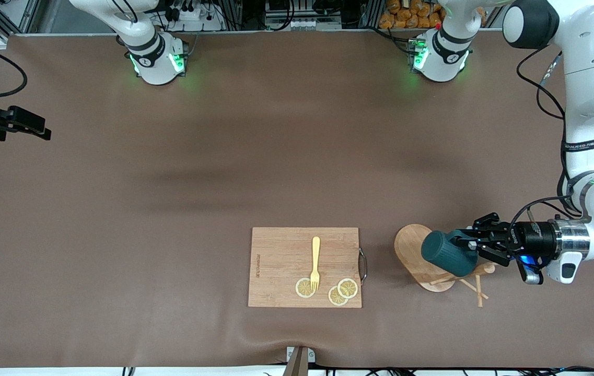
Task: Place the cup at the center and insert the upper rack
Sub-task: 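Hang the mug on a stand peg with the left gripper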
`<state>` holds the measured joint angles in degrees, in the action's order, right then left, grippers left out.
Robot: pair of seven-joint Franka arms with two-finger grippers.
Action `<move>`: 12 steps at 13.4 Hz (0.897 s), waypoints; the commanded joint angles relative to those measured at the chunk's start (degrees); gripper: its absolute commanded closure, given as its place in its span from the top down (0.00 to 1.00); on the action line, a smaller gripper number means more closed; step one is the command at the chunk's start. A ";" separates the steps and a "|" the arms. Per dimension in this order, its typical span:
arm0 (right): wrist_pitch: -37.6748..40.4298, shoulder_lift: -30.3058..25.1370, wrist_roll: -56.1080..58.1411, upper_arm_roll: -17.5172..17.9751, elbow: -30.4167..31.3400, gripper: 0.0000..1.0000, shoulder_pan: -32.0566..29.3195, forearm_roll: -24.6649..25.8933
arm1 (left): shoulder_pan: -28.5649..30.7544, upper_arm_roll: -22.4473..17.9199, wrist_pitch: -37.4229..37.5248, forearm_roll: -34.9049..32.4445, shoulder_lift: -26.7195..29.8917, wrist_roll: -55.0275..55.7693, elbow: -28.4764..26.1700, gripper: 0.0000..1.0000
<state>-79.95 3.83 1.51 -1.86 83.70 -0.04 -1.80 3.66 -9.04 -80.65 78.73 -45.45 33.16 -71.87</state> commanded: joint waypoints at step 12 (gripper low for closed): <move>0.24 0.30 -0.98 0.63 -0.38 1.00 0.13 0.13 | 1.26 0.52 1.99 3.97 -0.88 -0.73 0.85 1.00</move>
<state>-79.95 3.94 1.51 -1.56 83.71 -0.02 -1.81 4.26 -8.97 -79.64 81.39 -46.31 32.83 -71.76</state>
